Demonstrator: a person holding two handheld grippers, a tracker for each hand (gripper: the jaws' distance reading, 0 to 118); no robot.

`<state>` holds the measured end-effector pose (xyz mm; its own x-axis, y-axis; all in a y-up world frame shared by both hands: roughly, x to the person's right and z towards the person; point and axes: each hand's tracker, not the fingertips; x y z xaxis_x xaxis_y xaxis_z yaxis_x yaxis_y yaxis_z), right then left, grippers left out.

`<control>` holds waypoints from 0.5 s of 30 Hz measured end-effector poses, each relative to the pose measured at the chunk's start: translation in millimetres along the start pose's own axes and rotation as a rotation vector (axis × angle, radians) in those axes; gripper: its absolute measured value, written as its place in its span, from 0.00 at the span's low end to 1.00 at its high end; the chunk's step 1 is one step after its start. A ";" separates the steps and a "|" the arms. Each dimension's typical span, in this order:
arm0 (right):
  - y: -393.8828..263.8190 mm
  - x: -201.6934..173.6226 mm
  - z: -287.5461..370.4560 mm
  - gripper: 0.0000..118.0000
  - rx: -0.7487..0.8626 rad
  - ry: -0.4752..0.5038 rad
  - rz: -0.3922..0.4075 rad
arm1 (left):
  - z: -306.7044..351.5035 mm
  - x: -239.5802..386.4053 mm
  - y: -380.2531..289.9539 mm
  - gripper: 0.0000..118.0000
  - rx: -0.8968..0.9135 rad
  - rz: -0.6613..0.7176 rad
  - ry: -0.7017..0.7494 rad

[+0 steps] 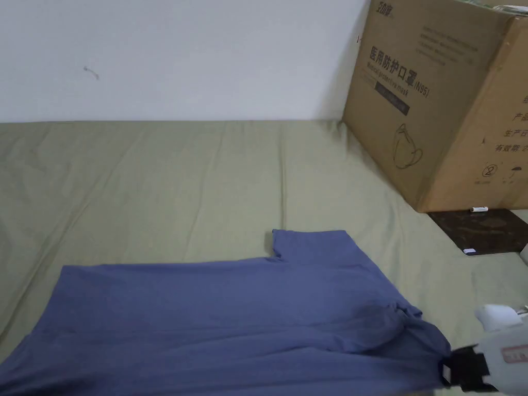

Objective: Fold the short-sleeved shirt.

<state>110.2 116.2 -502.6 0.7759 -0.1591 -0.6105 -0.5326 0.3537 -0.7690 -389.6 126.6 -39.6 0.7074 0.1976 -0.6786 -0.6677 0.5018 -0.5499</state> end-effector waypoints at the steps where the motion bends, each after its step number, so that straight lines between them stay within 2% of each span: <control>1: -14.7 4.3 1.2 0.06 -0.024 0.005 -0.014 | 6.3 -1.4 -14.9 0.00 -0.017 0.000 -0.003; 7: -69.9 25.5 -9.3 0.06 -0.080 -0.030 -0.088 | 12.6 -10.8 -78.0 0.00 -0.065 0.033 -0.042; 8: -71.7 25.4 -10.2 0.06 -0.073 -0.032 -0.088 | 11.6 -11.7 -80.8 0.01 -0.063 0.043 -0.047; 9: -73.1 24.2 -8.9 0.08 -0.062 -0.032 -0.090 | 12.3 -11.6 -80.6 0.07 -0.054 0.053 -0.050; 10: -73.3 21.2 -6.4 0.17 -0.052 -0.038 -0.092 | 14.6 -11.0 -79.7 0.20 -0.038 0.060 -0.048; 12: -72.5 13.5 2.0 0.74 -0.028 -0.071 -0.085 | 19.9 -10.0 -74.9 0.65 -0.008 0.064 -0.029; 13: -72.7 10.5 5.9 0.94 -0.016 -0.065 -0.078 | 23.4 -9.8 -71.9 0.85 0.000 0.068 -0.036; 14: -72.6 6.2 11.6 1.00 0.018 -0.058 -0.071 | 26.7 -8.4 -68.6 1.00 0.010 0.070 -0.041; 15: -71.7 1.8 20.5 0.99 0.077 -0.069 -0.083 | 30.0 -4.7 -66.8 1.00 0.024 0.070 -0.048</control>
<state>156.8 109.4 -444.7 0.8391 -0.1279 -0.5287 -0.4398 0.4124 -0.7979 -341.3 117.5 14.9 0.6697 0.2725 -0.6909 -0.7107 0.5051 -0.4897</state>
